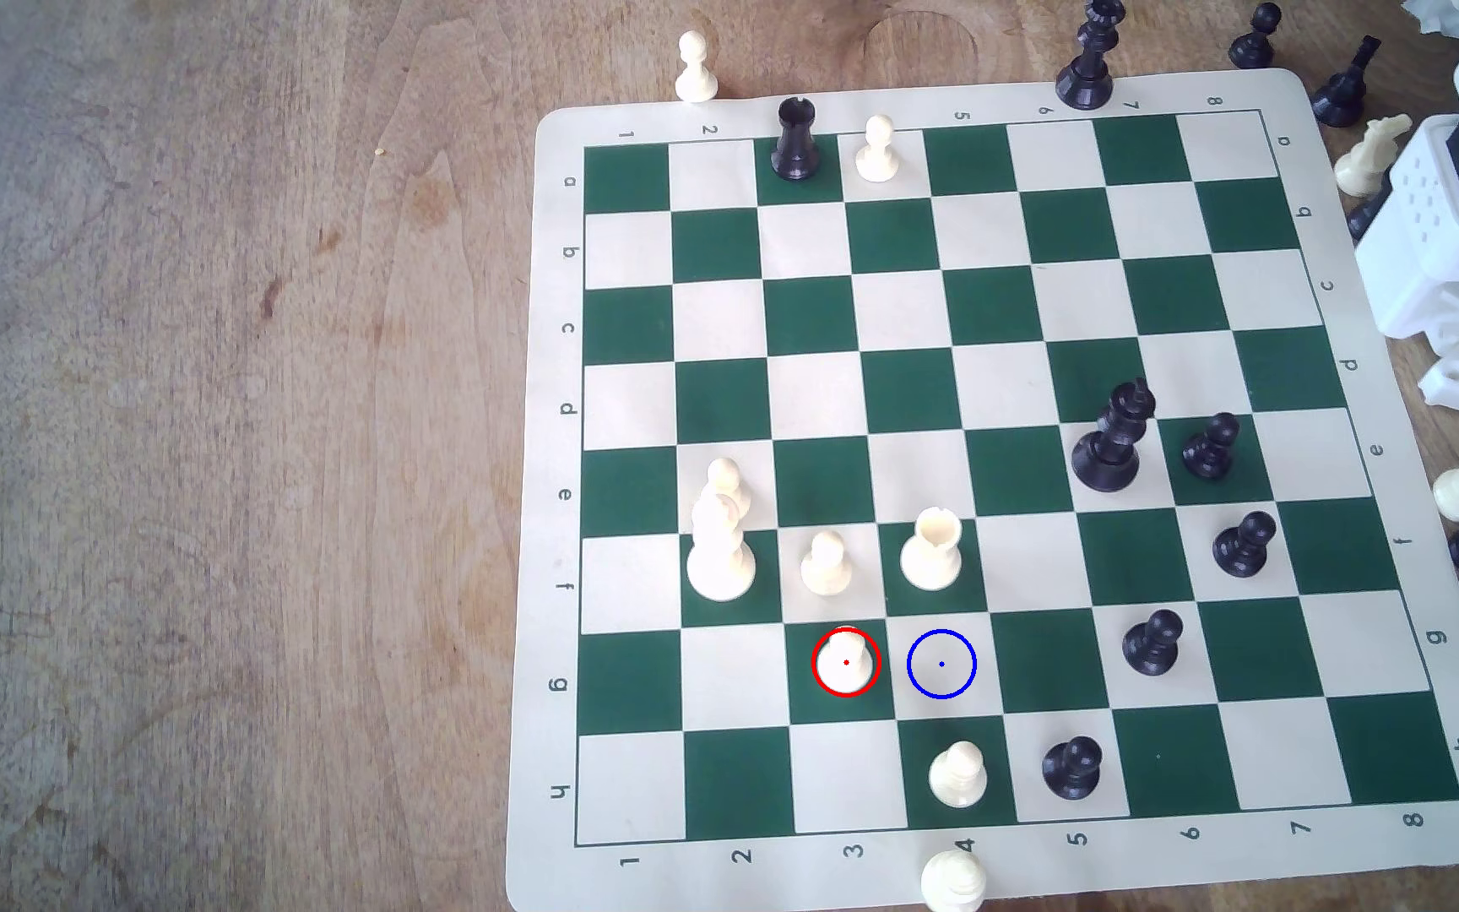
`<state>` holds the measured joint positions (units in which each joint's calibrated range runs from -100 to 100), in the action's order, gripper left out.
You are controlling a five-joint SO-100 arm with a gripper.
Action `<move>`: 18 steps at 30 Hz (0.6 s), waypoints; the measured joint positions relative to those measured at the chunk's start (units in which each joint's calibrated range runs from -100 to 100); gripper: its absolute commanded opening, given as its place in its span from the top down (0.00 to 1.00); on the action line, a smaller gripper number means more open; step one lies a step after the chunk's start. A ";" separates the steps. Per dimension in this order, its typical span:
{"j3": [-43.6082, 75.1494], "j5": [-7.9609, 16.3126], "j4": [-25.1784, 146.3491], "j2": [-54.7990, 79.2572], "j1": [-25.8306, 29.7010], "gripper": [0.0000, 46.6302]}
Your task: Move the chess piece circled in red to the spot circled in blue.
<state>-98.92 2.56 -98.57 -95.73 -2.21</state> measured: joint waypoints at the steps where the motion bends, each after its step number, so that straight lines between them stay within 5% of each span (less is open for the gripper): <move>1: 0.00 0.00 0.00 0.00 0.00 1.00; 18: 0.00 0.00 0.00 0.00 0.00 0.99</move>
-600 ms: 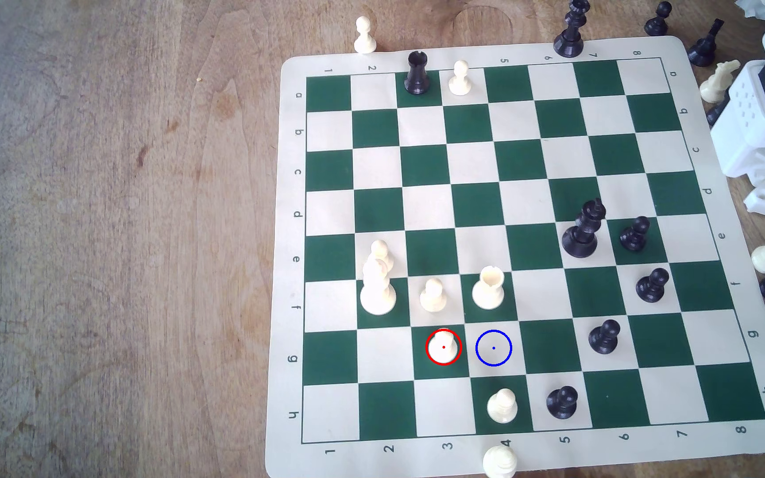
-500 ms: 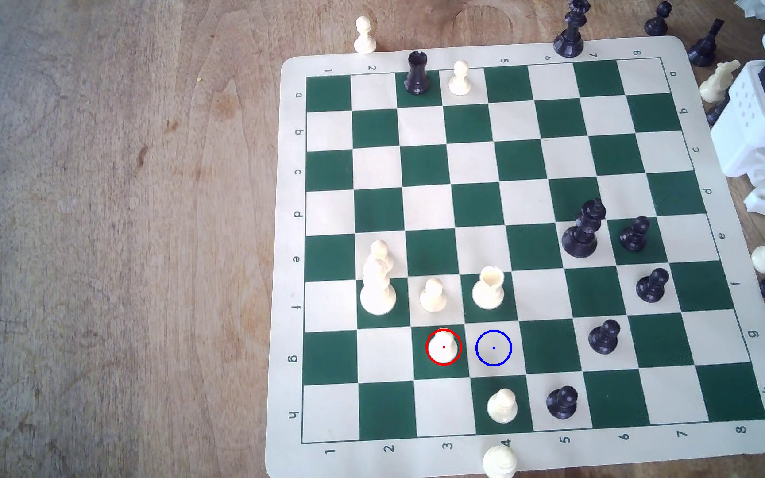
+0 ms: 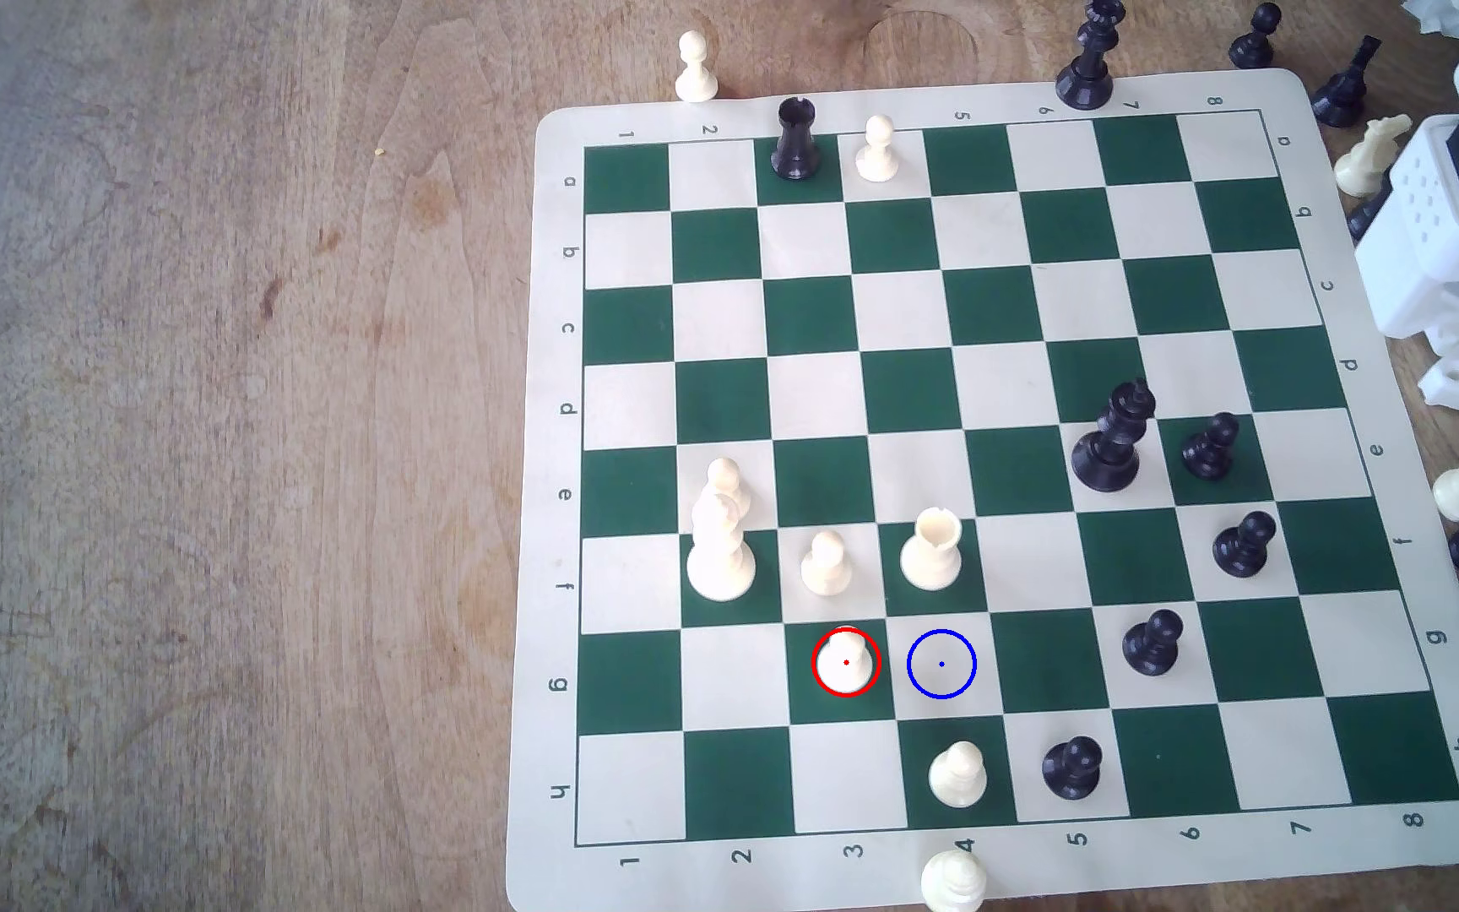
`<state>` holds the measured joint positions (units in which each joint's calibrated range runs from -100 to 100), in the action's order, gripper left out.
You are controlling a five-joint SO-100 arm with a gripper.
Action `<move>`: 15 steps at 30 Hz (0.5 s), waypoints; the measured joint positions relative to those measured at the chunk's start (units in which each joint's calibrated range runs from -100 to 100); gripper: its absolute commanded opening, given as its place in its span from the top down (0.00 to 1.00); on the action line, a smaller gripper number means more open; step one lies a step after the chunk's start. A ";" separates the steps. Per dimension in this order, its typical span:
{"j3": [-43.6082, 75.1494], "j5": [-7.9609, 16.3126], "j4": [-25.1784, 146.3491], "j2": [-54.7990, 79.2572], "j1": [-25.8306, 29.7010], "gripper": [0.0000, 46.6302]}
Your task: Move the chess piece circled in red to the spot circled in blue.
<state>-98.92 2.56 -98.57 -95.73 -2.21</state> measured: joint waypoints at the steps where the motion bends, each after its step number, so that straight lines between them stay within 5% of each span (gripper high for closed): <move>1: 0.00 0.00 0.00 0.00 0.00 0.98; 5: 0.00 0.59 2.95 0.00 0.00 1.00; 11: -0.09 -0.05 30.36 0.00 2.06 1.00; 15: -0.09 -4.93 51.31 0.00 8.70 1.00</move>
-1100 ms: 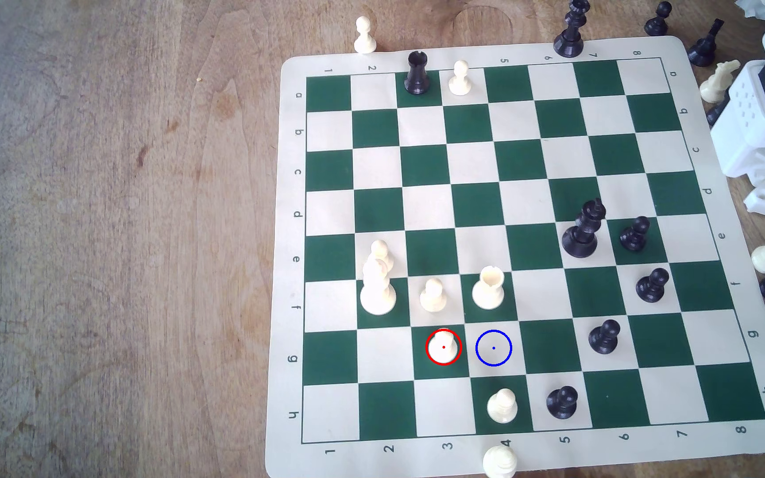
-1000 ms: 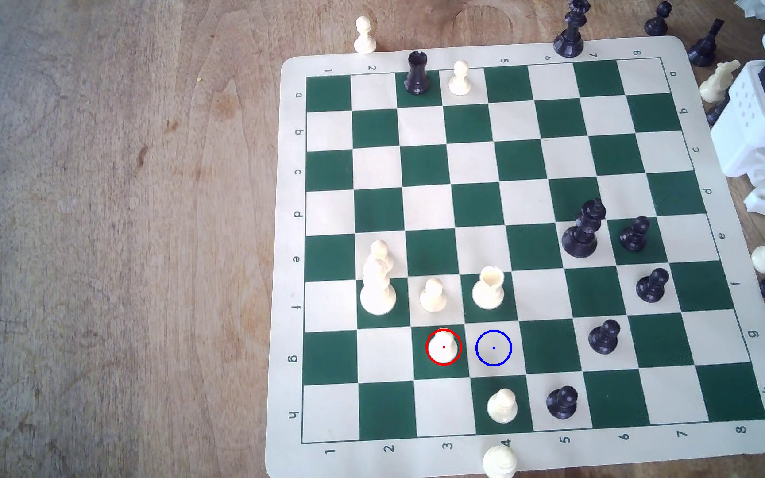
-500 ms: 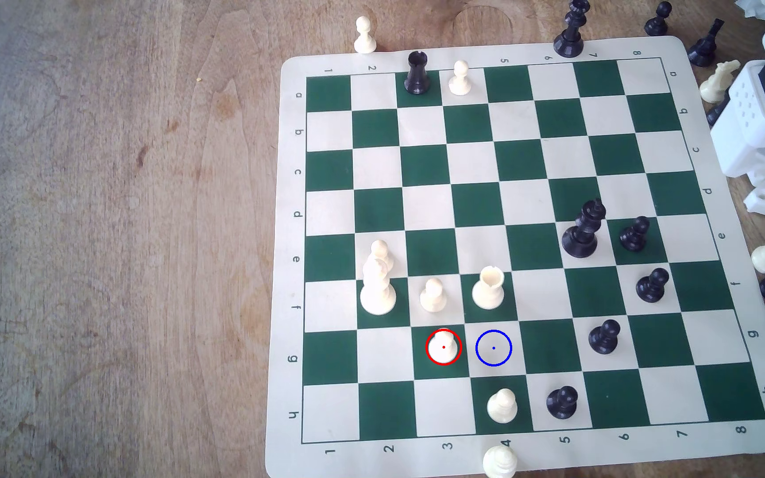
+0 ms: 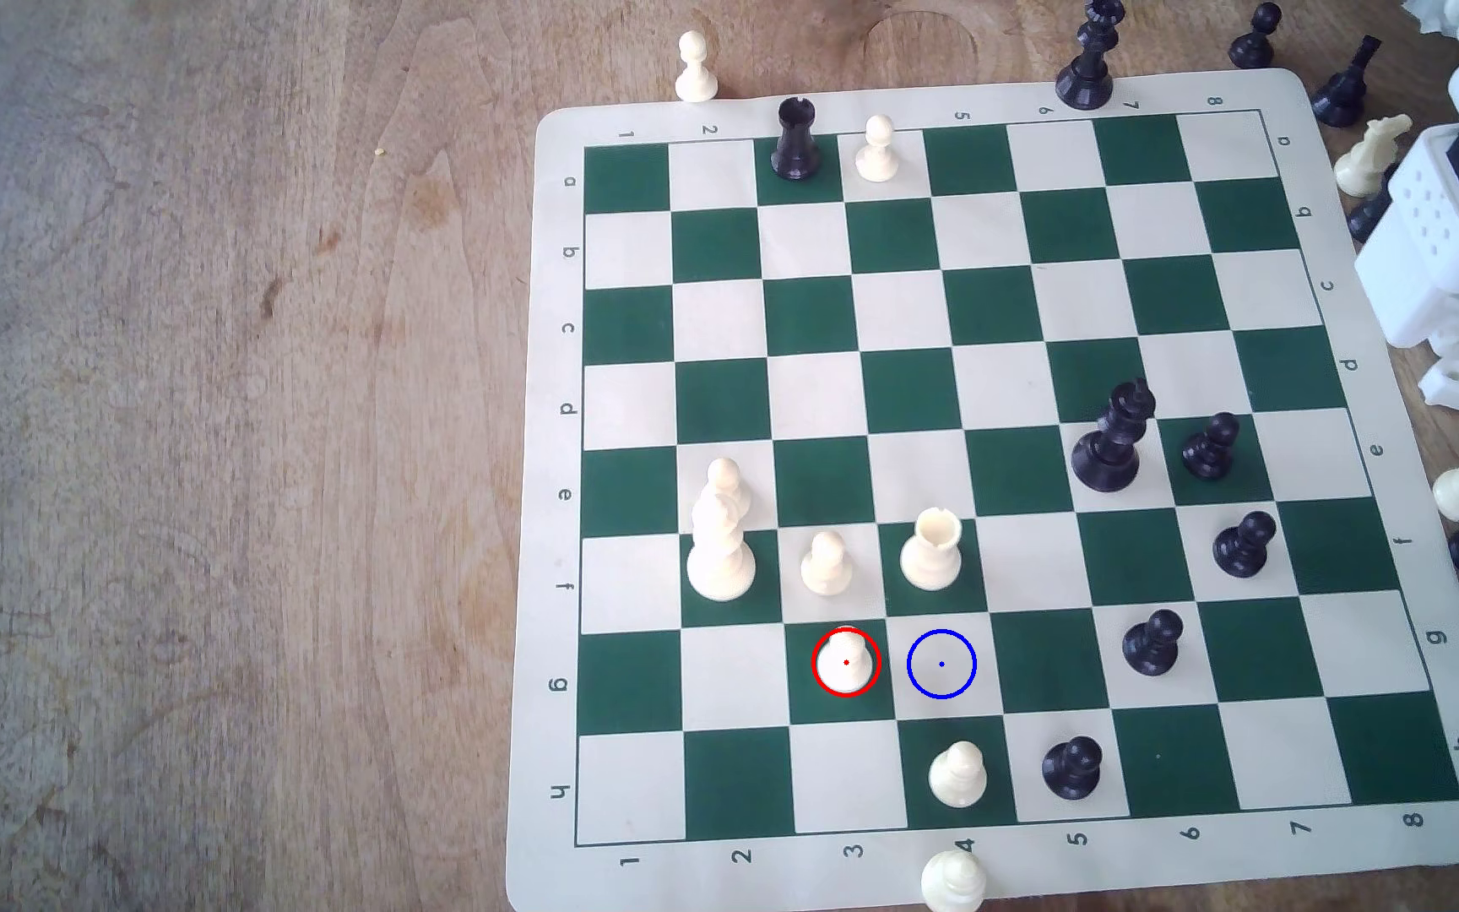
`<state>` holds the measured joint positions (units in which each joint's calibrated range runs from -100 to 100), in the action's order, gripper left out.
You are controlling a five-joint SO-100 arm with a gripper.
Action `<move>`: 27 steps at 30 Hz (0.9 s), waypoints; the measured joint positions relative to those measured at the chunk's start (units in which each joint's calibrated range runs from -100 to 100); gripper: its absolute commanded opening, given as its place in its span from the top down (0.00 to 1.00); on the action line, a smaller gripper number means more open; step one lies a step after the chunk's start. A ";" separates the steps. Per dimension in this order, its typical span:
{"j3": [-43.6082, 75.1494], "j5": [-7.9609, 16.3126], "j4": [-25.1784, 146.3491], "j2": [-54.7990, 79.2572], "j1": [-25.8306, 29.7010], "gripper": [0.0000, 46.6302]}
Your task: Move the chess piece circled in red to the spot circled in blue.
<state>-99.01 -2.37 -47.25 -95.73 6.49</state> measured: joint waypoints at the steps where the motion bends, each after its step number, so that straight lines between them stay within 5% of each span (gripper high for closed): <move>1: 0.00 -0.73 3.19 0.00 1.47 1.00; 10: 3.62 -4.84 42.79 0.50 12.61 1.00; 13: 12.92 -5.47 55.30 6.37 14.90 1.00; 22: 43.38 -0.44 79.92 36.03 16.00 0.89; 27: 50.43 1.61 80.72 52.70 13.79 0.80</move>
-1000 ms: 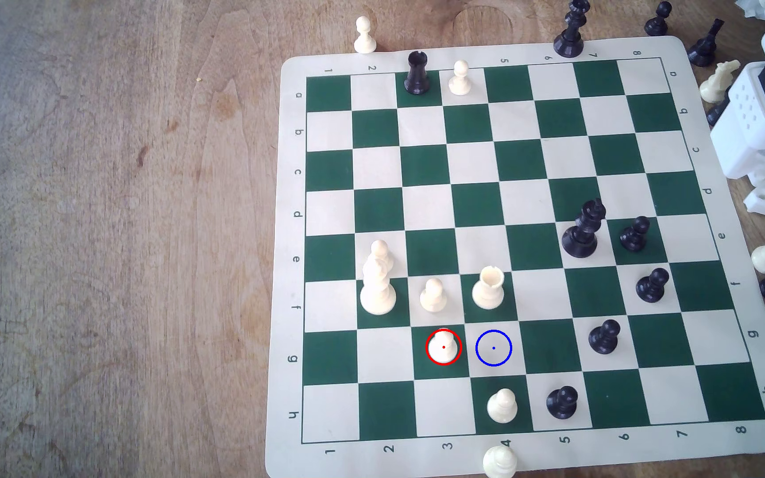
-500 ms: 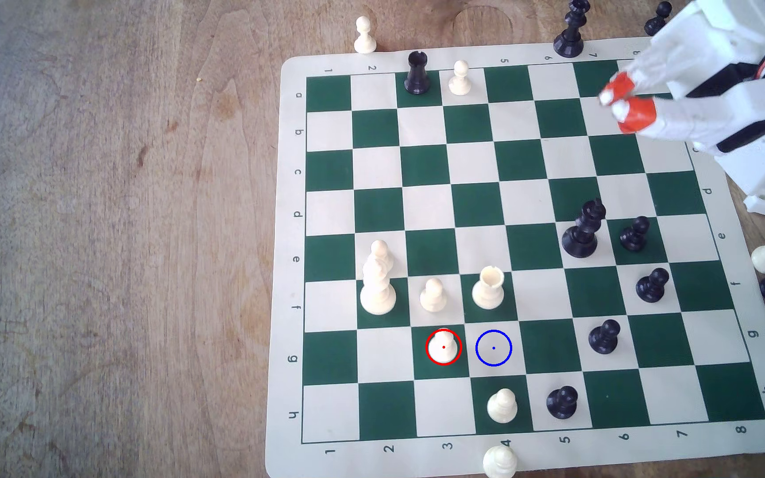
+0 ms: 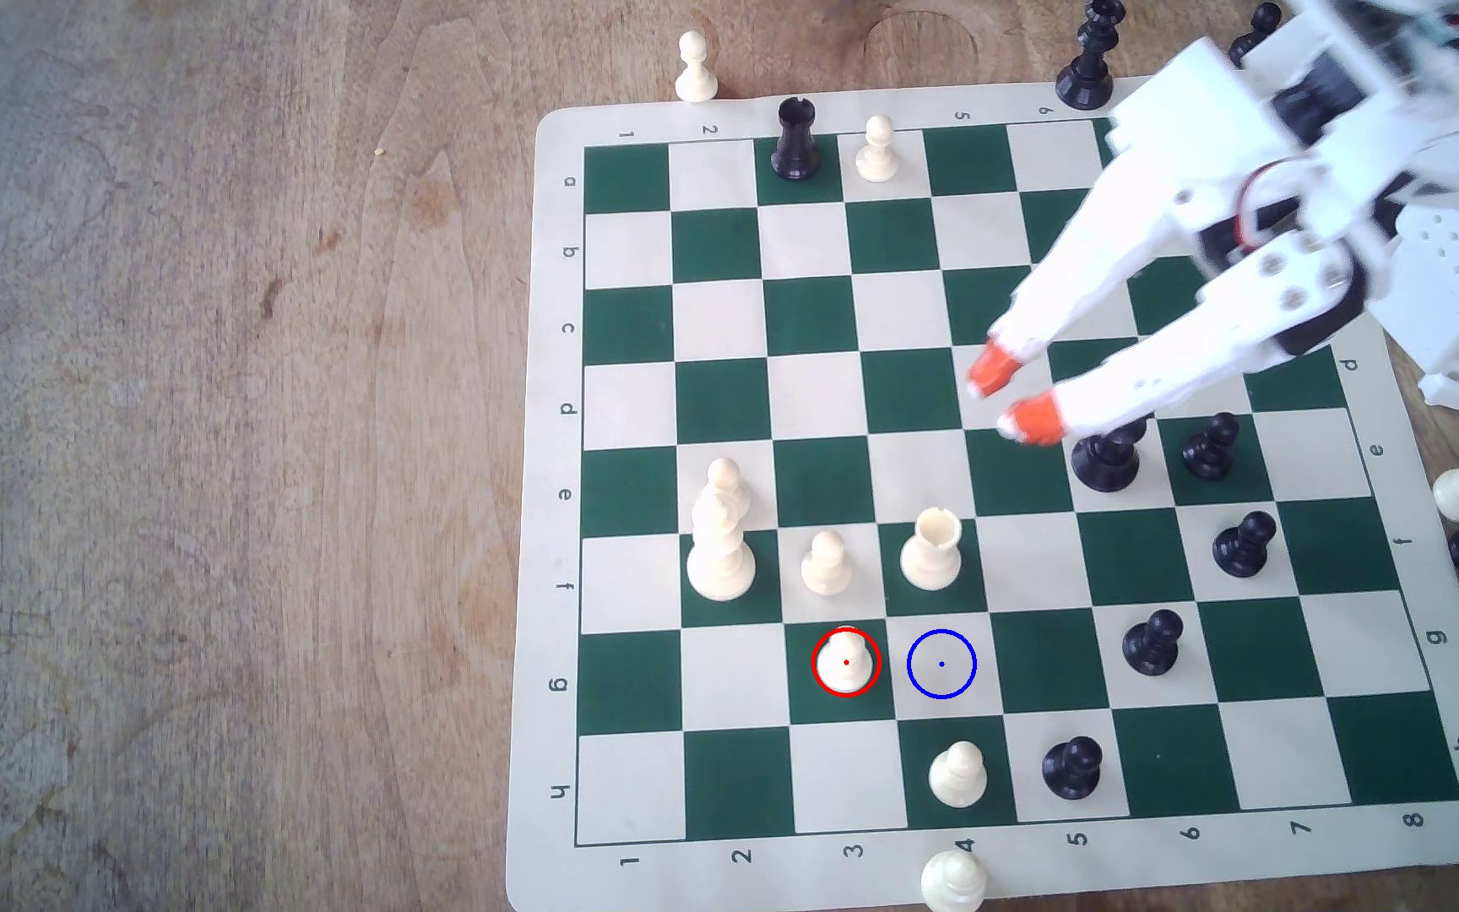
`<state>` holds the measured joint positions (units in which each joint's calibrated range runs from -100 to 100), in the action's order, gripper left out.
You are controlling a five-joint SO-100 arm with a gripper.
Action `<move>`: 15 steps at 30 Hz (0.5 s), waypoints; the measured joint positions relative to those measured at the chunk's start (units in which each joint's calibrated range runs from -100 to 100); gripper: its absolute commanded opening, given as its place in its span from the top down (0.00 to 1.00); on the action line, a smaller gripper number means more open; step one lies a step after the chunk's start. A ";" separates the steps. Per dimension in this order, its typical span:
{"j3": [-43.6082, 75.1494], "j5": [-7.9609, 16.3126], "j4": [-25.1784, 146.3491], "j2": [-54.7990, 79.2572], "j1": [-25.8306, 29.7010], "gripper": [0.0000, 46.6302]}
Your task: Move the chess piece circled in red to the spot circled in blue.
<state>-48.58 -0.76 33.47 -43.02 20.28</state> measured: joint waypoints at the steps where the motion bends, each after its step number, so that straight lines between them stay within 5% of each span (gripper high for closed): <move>1: 0.63 0.34 0.00 2.01 0.07 0.79; 7: 11.57 2.44 4.46 15.50 1.18 0.66; 15: 27.47 5.76 12.83 27.98 2.06 0.64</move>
<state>-21.10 5.01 46.29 -15.04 22.35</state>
